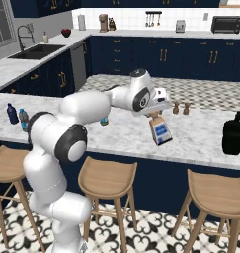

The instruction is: Move the plastic bottles in the middle to the plastics group, and the glass bottles in the middle to the glass group.

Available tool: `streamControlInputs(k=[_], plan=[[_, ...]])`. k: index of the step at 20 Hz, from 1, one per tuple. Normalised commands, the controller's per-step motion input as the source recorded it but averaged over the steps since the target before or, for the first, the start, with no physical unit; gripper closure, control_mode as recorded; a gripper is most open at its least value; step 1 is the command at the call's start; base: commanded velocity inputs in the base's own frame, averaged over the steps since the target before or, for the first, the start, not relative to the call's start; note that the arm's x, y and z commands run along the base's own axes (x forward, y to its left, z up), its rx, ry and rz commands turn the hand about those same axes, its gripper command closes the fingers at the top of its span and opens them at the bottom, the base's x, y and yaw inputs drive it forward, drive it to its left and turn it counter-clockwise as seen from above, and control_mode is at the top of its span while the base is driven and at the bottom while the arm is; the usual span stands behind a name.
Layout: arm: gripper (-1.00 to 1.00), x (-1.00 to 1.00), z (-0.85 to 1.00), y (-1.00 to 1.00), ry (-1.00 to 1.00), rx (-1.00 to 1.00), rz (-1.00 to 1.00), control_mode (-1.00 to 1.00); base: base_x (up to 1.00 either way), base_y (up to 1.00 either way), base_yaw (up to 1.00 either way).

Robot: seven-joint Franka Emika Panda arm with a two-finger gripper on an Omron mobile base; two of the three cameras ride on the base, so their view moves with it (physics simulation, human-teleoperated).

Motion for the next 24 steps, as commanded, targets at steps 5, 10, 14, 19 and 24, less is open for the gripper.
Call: streamControlInputs(k=[5,10,14,19,24], plan=[[1.0,0.05,0.01,-0.8,0.0,0.0,-0.06,-1.0,0.0,0.0,0.0],[1.0,0.12,0.0,-0.76,0.0,0.0,-0.01,-1.0,0.0,0.0,0.0],[1.0,0.24,-0.01,-0.59,0.0,0.0,0.0,-1.0,0.0,0.0,0.0],[1.0,0.33,-0.08,-0.4,0.0,0.03,0.0,-1.0,0.0,0.0,0.0],[1.0,0.32,-0.16,-0.4,0.0,0.05,0.0,-1.0,0.0,0.0,0.0]])
